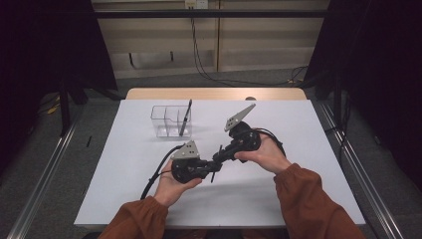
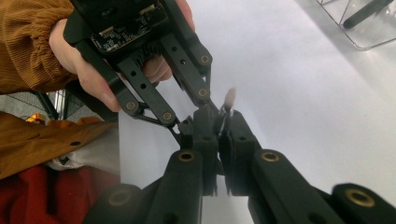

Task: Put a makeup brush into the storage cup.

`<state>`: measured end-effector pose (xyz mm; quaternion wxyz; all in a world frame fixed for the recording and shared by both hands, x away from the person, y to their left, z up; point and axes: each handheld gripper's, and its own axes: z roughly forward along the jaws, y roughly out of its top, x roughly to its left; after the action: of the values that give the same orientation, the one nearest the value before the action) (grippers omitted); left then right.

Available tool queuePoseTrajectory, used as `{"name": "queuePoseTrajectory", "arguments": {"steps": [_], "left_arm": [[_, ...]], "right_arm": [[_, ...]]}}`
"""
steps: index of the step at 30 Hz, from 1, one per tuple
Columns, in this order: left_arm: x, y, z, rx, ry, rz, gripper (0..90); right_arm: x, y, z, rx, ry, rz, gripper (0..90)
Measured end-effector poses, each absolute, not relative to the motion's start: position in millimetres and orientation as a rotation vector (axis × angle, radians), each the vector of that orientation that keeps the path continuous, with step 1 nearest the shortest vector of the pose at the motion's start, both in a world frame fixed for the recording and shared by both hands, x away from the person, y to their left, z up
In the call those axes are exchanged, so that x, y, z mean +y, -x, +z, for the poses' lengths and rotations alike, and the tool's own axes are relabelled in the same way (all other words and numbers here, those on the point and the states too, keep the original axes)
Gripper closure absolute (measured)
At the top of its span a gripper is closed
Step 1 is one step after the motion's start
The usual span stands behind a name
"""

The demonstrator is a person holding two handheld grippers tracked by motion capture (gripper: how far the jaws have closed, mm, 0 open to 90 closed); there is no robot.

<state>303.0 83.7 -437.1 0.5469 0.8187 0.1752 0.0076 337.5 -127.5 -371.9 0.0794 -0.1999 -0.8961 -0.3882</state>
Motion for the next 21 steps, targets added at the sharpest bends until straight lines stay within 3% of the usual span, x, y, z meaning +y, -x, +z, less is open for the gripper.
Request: {"name": "queuePoseTrajectory", "arguments": {"steps": [9,15,21], "left_arm": [[85.4,-304.3,-437.4,0.424,-1.935,0.01,85.6],[88.5,-305.7,-437.0,0.429,-1.945,0.014,85.6],[91.8,-306.5,-436.1,0.438,-1.938,0.023,85.6]], "right_arm": [[-130.4,-336.6,-374.3,-2.662,0.601,-1.194,80.9],[-134.4,-335.1,-373.2,-2.653,0.608,-1.246,72.9],[-141.0,-334.0,-376.2,-2.687,0.655,-1.299,56.4]]}}
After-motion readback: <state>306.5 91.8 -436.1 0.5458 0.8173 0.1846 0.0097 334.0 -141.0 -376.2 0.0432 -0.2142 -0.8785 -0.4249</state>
